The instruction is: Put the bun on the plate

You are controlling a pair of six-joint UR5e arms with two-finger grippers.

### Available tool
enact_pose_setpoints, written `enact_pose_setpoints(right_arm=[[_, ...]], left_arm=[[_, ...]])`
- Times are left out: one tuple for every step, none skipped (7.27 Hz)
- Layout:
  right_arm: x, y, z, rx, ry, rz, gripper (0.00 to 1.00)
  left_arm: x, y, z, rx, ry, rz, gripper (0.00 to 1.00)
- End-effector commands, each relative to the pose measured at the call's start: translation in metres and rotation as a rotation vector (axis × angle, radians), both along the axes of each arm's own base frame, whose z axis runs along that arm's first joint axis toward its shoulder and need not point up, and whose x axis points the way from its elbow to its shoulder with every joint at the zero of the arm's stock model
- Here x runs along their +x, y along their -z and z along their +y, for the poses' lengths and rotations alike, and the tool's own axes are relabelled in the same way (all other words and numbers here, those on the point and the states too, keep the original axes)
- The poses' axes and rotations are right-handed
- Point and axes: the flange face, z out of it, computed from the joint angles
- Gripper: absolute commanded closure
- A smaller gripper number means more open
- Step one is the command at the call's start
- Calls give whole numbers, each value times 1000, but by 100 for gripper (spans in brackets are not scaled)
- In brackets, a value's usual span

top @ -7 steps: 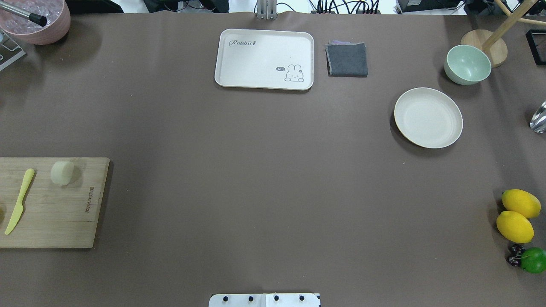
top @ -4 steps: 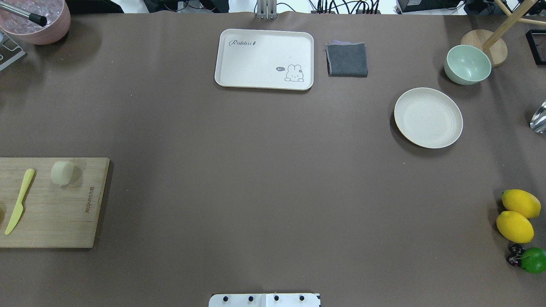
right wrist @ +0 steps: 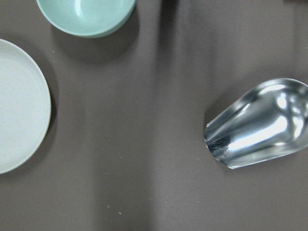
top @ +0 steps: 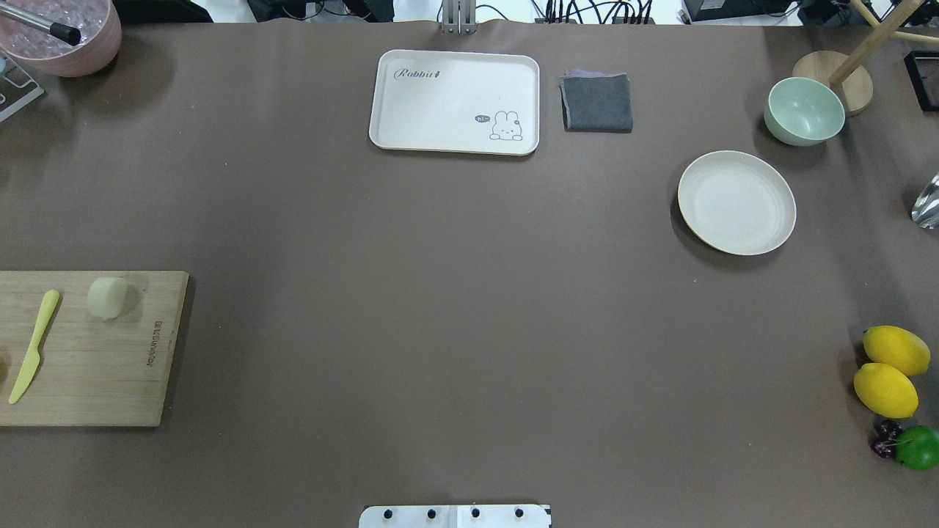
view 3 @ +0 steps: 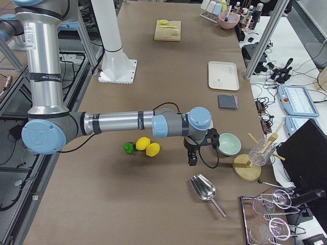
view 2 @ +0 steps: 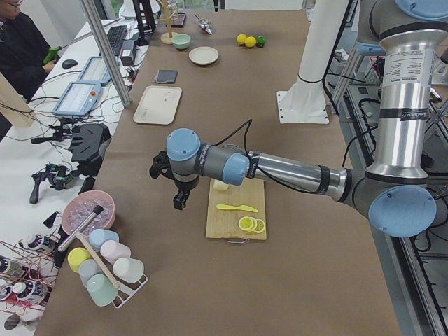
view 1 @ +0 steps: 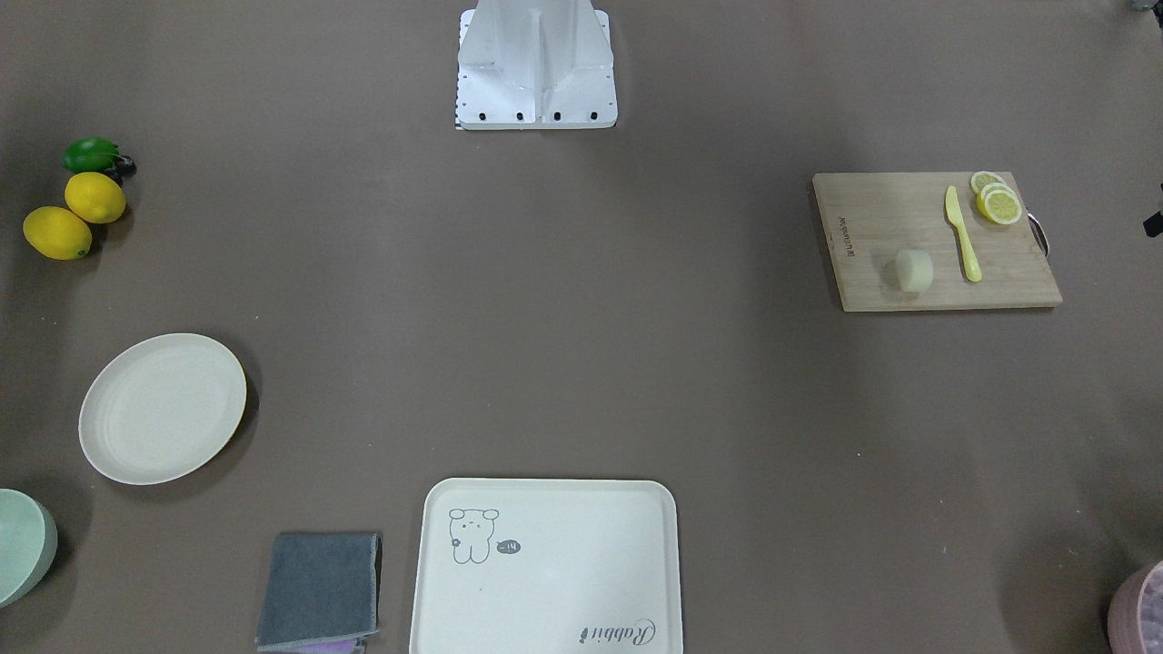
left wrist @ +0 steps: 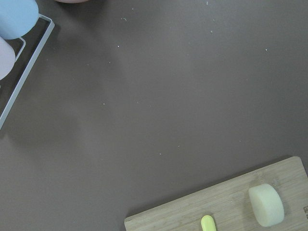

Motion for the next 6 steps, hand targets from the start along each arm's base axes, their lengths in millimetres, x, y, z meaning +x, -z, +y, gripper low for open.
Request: enact_pose_setpoints(right_arm=[[-79,47,-34,-80,-18,-9,2],[-121,62,-54,-121,-29,12,6],[-142,48,-64,-133,-2,18,9],[-161,8,-70,-82,17,-2,9],[-166,-11,-71,-92,-18,-14,10],[-187,0,-73,-124,-38,-15,10]], left_arm=[[2,1,-2,-6,3,4,2],[3,-2,-3,-8,0,0,2],[3,-1,-3,-6,0,0,2],[3,-1,-1,1,0,2,2],[2,-2,0,19,2,0,2],[2,-1,0,21,3,0,2]])
